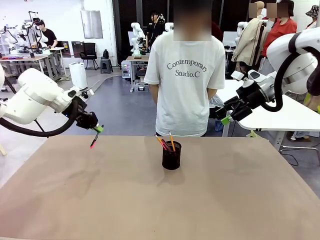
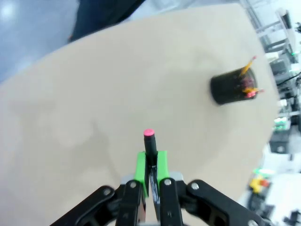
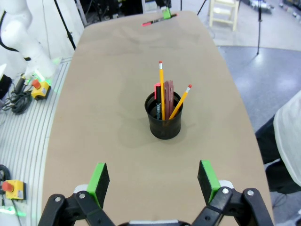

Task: Place the pens into the pen holder.
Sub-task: Pick up a writing instrument from the table and place it into the Pen holder.

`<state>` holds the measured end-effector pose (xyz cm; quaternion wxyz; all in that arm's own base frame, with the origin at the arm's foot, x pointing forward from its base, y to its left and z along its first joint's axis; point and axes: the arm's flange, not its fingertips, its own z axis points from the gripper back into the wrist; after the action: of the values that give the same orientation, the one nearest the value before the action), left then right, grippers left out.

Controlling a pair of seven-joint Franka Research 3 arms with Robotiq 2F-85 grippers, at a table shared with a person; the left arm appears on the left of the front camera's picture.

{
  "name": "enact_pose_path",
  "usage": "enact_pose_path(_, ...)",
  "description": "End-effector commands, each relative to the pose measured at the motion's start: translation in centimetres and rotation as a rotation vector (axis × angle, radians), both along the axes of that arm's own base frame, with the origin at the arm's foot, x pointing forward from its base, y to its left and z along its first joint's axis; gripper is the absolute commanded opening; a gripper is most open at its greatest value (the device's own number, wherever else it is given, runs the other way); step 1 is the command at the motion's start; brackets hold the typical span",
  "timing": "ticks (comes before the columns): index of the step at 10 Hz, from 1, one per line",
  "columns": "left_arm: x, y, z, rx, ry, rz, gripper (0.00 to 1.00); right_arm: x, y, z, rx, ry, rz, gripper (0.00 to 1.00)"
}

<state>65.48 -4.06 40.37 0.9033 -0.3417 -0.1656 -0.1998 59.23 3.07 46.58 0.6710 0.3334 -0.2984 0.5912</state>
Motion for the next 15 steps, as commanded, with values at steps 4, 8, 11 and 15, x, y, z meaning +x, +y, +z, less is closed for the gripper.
enact_pose_path(4,-3.4,3.6,1.6,-0.394,-0.578,-0.138,0.0,-0.1,0.1,0.1,-0.001,-0.003,-0.001,1.0)
enact_pose_path(8,-1.0,4.1,3.5,-0.369,-0.553,-0.082,0.0,-0.1,0.1,0.1,-0.001,-0.003,-0.001,1.0)
enact_pose_path(11,-1.0,4.1,3.5,-0.369,-0.553,-0.082,0.0,-0.1,0.1,0.1,-0.001,-0.003,-0.001,1.0)
enact_pose_path(15,-1.6,0.0,5.5,-0.485,-0.782,-0.165,0.0,-0.1,0.1,0.1,-0.001,-0.003,-0.001,1.0)
